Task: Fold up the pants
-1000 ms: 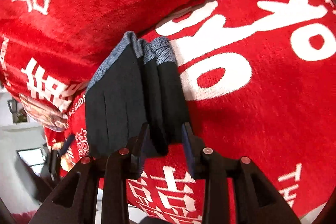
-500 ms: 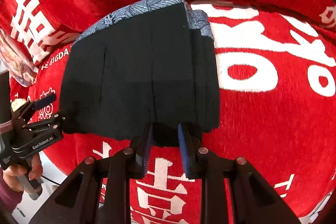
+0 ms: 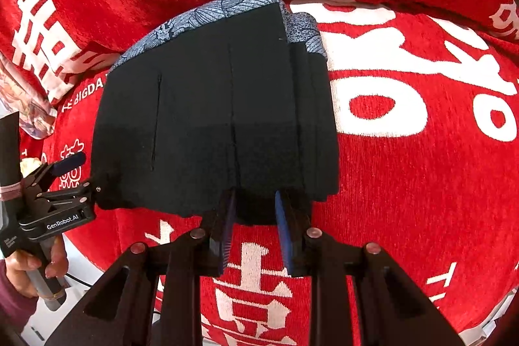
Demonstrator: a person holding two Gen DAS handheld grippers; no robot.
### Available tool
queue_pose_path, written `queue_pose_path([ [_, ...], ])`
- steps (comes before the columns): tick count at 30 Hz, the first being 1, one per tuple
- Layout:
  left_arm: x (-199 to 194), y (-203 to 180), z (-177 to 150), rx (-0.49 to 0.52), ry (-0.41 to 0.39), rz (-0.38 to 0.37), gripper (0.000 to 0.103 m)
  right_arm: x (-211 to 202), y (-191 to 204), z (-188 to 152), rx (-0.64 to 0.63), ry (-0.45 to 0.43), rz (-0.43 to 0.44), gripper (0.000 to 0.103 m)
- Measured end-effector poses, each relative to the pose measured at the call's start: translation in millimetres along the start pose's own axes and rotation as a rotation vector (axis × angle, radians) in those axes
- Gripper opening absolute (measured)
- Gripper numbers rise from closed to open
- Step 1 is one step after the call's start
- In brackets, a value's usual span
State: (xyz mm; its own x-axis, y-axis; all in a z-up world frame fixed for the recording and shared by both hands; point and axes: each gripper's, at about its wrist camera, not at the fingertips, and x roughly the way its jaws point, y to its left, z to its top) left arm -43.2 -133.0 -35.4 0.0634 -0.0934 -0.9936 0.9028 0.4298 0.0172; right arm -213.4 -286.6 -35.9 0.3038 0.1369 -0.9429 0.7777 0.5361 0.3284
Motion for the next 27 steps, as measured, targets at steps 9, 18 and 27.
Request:
queue_pose_path([
  [9, -2.3, -0.4, 1.9, 0.007, -0.002, 0.006, 0.102, -6.7, -0.9, 1.4, 0.001, 0.005, 0.013, 0.029],
  [18, 0.2, 2.3, 2.9, -0.005, 0.013, 0.003, 0.102, -16.8, -15.6, -4.0, 0.045, -0.011, 0.013, 0.042],
  [27, 0.8, 10.3, 7.8, -0.013, 0.01, -0.018, 0.102, -22.5, -35.8, -4.0, 0.087, -0.015, 0.022, 0.051],
])
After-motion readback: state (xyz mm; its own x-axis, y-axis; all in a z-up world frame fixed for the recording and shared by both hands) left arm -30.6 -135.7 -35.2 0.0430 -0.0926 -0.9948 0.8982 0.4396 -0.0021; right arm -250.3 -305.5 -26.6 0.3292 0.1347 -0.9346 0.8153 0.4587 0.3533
